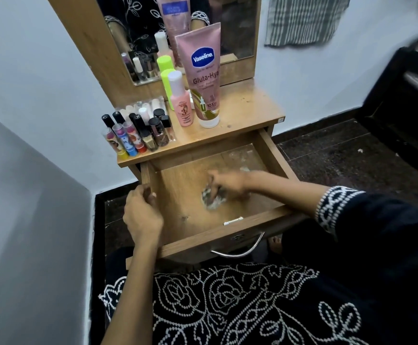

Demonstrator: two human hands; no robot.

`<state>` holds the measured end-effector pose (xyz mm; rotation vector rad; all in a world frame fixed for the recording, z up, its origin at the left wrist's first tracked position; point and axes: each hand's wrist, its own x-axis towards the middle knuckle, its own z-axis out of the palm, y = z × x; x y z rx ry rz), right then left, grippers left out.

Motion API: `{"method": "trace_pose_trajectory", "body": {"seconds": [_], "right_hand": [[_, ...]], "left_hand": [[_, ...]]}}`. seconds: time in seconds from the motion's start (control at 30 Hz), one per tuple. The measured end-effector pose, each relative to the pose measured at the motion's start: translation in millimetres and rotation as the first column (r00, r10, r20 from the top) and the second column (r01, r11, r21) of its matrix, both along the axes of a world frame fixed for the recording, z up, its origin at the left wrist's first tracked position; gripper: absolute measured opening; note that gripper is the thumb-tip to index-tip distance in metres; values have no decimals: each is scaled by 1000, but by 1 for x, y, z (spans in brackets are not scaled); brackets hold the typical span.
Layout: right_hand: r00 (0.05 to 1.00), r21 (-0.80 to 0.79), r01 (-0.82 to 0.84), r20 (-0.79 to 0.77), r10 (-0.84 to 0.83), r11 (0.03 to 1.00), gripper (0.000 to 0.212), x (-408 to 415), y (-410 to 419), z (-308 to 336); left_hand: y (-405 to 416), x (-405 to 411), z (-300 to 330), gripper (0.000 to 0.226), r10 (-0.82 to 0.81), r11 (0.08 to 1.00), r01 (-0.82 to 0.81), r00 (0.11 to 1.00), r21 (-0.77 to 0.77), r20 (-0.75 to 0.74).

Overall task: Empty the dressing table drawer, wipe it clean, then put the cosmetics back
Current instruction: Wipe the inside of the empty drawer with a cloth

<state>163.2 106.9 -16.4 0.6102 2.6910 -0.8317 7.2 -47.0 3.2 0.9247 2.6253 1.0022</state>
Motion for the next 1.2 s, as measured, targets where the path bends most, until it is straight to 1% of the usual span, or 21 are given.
{"method": "trace_pose_trajectory", "body": {"seconds": [0.03,0.07,0.13,0.17,0.27,0.33,0.37,0.47,0.5,0.53,0.57,0.6,0.63,0.67,0.73,0.83,0.9,0.97,1.03,1.13,1.2], "right_hand": [[995,-23,-90,31,91,996,17,7,-13,-2],[983,-7,-180,43,181,984,17,16,-22,-1],[960,14,-276,63,274,961,20,31,-20,5],[949,32,-299,112,293,954,23,38,-13,7],[921,125,-283,310,234,951,25,46,11,14],[923,184,-254,340,181,950,24,42,23,18],[940,222,-214,310,140,951,24,38,27,21],[994,311,-10,109,-25,950,28,30,31,27],[996,310,39,62,-62,950,30,29,28,25],[996,298,54,52,-73,953,32,31,22,22],[993,254,43,91,-68,966,32,36,16,20],[986,173,16,161,-44,985,34,44,9,19],[974,78,-23,227,4,997,36,53,2,19],[961,19,-68,268,61,997,40,62,-5,21],[946,24,-118,306,105,993,46,71,-8,26],[959,123,-66,280,29,990,42,58,-3,29],[984,235,3,170,-44,972,34,45,4,27],[990,260,118,48,-135,958,32,33,12,25],[980,274,194,-6,-200,942,31,17,15,19],[934,364,336,-10,-357,869,27,-4,9,7],[858,405,479,-30,-512,779,33,-9,9,3]], "left_hand": [[0,0,-1,30,-2,1000,2,1000,5,0],[-1,0,-1,30,-3,1000,3,1000,8,-1],[-1,1,-2,30,-3,1000,3,1000,4,0],[-2,1,-2,30,-3,1000,3,1000,3,2],[-2,1,-1,30,-2,1000,2,1000,7,14],[0,1,-1,29,9,1000,-9,1000,5,22],[0,1,-1,29,13,1000,-13,1000,3,22],[1,1,0,30,5,1000,-5,1000,7,17],[0,1,1,30,3,1000,-3,1000,10,17],[0,2,1,30,1,1000,-1,1000,13,16],[-1,1,0,29,-2,1000,2,1000,16,11],[-1,1,0,29,-6,1000,6,1000,19,7],[-2,1,-1,29,-7,1000,7,1000,24,4],[-2,0,-2,29,-6,1000,6,1000,28,1],[-2,0,-3,29,0,1000,0,1000,30,2],[-1,1,-3,30,1,1000,-1,1000,19,9],[-1,1,-2,30,1,1000,-1,1000,16,12],[-1,1,-1,30,-4,1000,4,1000,9,-2],[-1,1,0,30,-12,1000,12,1000,2,-6],[-1,2,2,31,-23,1000,23,1000,-15,4],[-2,2,2,31,-24,1000,24,1000,-16,-2]]}}
